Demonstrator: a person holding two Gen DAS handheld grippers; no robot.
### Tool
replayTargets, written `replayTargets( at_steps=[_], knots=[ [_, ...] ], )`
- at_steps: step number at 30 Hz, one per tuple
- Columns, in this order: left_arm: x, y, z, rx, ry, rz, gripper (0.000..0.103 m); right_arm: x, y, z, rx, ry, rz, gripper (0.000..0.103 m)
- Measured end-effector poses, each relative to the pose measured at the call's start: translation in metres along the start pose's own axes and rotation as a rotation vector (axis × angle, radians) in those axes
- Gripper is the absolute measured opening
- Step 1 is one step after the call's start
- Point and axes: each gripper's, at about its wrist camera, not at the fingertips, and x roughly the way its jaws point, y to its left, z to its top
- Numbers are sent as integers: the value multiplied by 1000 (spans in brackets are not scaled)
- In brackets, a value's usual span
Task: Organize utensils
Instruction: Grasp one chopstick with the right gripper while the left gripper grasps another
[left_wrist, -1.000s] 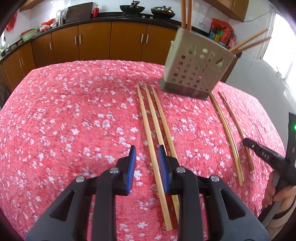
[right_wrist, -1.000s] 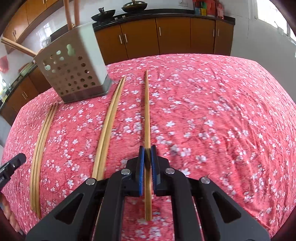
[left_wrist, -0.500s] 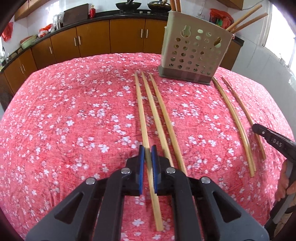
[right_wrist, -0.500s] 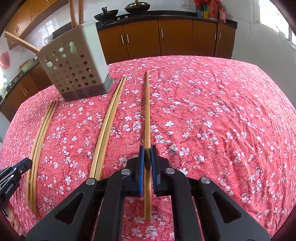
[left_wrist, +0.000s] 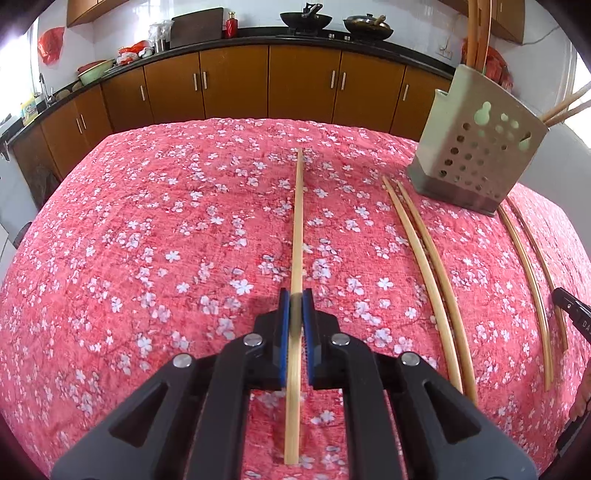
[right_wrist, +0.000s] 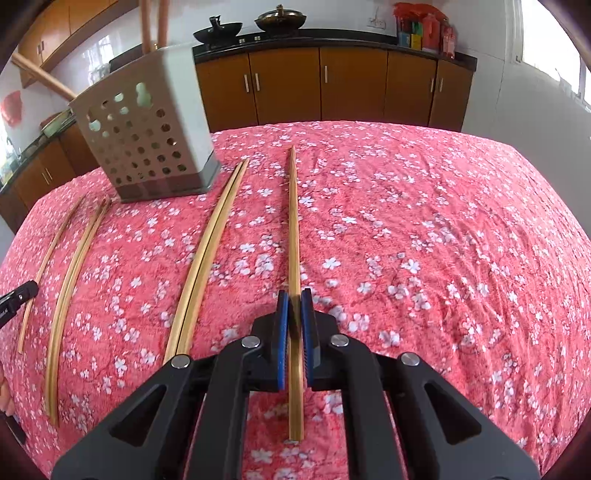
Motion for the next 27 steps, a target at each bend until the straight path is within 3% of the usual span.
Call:
replayTargets(
  at_steps=[27],
  knots=[
    [-5,9,-1,-64,-2,-52,10,0,-2,0,11,0,11,8]
  ],
)
